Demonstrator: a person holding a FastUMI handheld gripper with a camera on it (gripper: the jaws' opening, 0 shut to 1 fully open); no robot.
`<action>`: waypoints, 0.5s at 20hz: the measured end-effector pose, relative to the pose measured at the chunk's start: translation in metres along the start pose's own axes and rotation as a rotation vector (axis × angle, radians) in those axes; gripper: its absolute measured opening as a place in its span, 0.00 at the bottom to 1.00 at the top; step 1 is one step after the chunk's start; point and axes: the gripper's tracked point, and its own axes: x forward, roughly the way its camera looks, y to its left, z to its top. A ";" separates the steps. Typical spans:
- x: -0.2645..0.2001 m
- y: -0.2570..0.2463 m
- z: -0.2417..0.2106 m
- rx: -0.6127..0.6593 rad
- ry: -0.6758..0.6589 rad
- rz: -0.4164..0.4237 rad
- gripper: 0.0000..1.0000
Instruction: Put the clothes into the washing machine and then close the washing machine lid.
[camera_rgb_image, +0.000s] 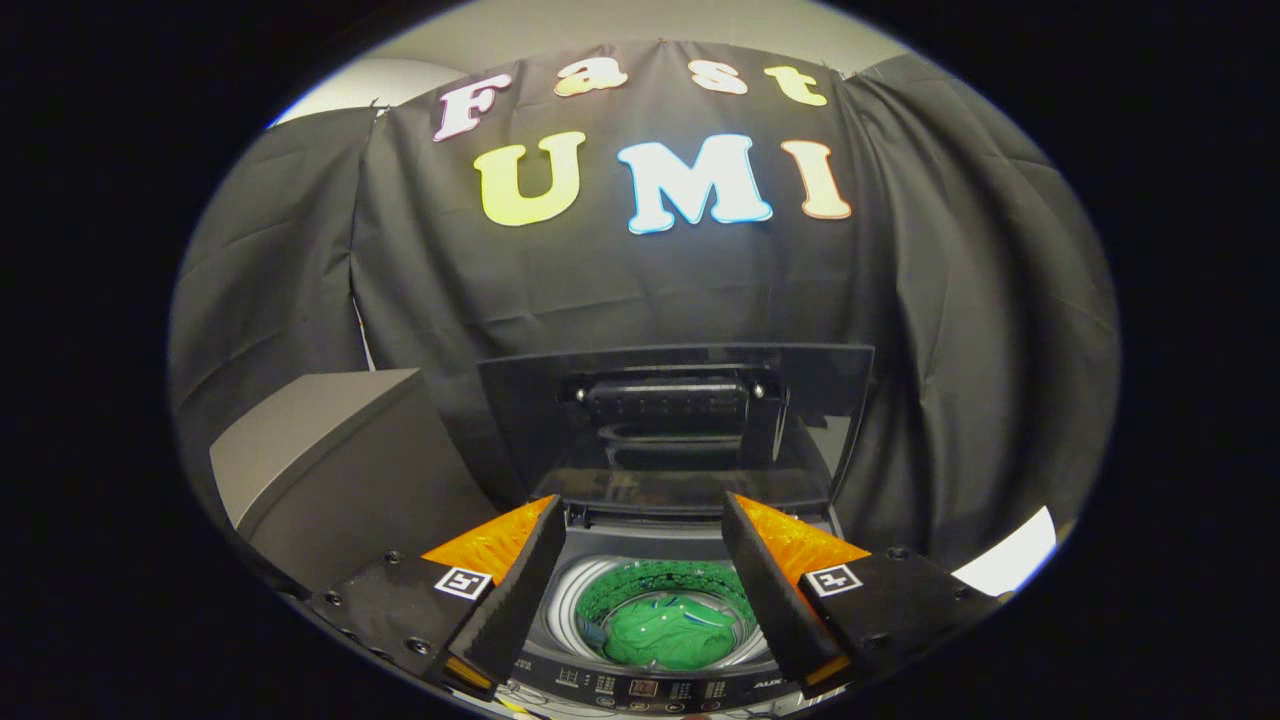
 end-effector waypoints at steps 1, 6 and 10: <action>0.002 0.002 0.007 -0.004 -0.016 0.003 0.98; 0.018 0.003 0.045 -0.026 -0.081 -0.002 0.98; 0.035 0.002 0.072 -0.038 -0.111 -0.016 0.98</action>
